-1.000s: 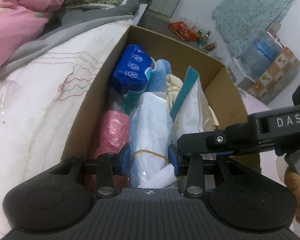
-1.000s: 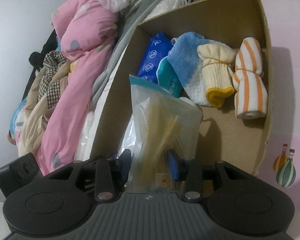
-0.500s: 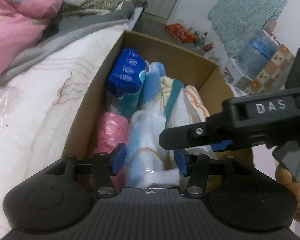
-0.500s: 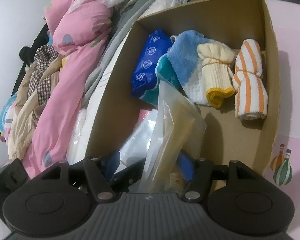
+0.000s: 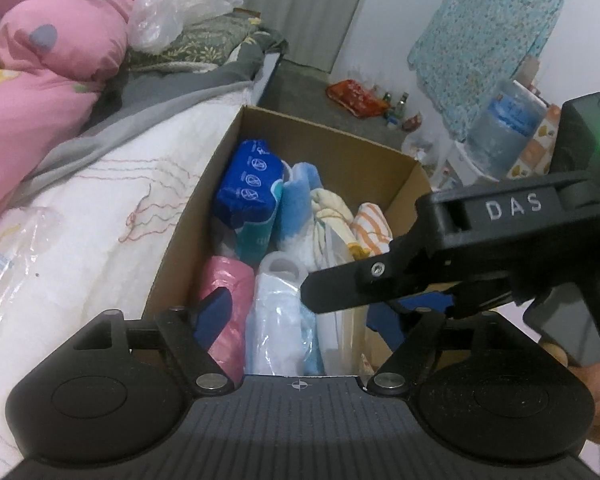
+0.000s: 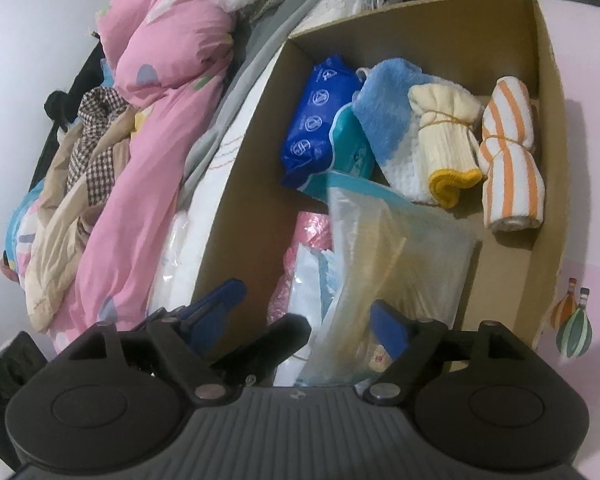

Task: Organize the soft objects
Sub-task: 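Release the mask bag with the left tool while the right tool releases the ziplock bag, then reach the right tool to the round tan sponge disc and grasp it, then lift the sponge disc with the right tool toward the left tool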

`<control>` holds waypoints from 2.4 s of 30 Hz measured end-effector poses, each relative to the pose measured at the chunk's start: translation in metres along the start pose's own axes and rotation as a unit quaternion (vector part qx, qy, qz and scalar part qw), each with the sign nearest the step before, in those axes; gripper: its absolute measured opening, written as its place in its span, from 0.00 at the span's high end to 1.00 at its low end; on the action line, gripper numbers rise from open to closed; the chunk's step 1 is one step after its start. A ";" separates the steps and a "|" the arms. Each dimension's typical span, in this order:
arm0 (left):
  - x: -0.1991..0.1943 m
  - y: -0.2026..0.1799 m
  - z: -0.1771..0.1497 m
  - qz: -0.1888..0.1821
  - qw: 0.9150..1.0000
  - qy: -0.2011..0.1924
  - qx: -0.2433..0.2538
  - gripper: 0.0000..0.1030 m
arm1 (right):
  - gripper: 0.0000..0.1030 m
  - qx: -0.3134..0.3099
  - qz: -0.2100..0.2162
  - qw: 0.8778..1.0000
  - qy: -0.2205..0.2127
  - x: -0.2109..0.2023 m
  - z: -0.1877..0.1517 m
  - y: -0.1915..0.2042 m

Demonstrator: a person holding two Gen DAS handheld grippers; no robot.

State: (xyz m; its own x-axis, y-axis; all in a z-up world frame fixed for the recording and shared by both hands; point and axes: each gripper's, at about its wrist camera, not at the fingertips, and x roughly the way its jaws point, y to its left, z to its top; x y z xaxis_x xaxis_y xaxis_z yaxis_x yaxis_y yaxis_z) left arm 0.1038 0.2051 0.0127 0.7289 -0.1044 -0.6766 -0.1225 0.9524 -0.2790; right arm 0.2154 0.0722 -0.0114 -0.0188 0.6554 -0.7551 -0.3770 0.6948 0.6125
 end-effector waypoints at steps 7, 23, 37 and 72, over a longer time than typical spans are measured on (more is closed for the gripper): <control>-0.010 -0.016 -0.002 0.007 1.000 -0.015 0.019 0.12 | 0.08 -0.026 0.039 0.998 -0.037 -0.035 -0.008 0.005; -0.012 -0.057 -0.012 0.022 0.997 -0.037 0.060 0.01 | 0.08 -0.017 -0.023 0.972 -0.235 -0.176 -0.046 -0.110; -0.031 -0.064 -0.035 0.046 0.997 -0.046 0.040 0.01 | 0.28 -0.099 -0.251 0.948 -0.167 -0.082 -0.037 -0.193; -0.103 -0.126 -0.158 -0.070 0.989 -0.012 0.130 0.00 | 0.45 -0.173 -0.168 0.956 -0.165 -0.118 -0.289 -0.146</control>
State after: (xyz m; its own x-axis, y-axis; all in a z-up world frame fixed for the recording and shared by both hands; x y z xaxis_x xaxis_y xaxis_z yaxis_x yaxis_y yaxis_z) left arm -0.0624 0.0504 0.0095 0.7431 -0.2366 -0.6259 0.1563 0.9709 -0.1815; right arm 0.0047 -0.1924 -0.0798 0.4292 0.5099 -0.7455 -0.5952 0.7805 0.1913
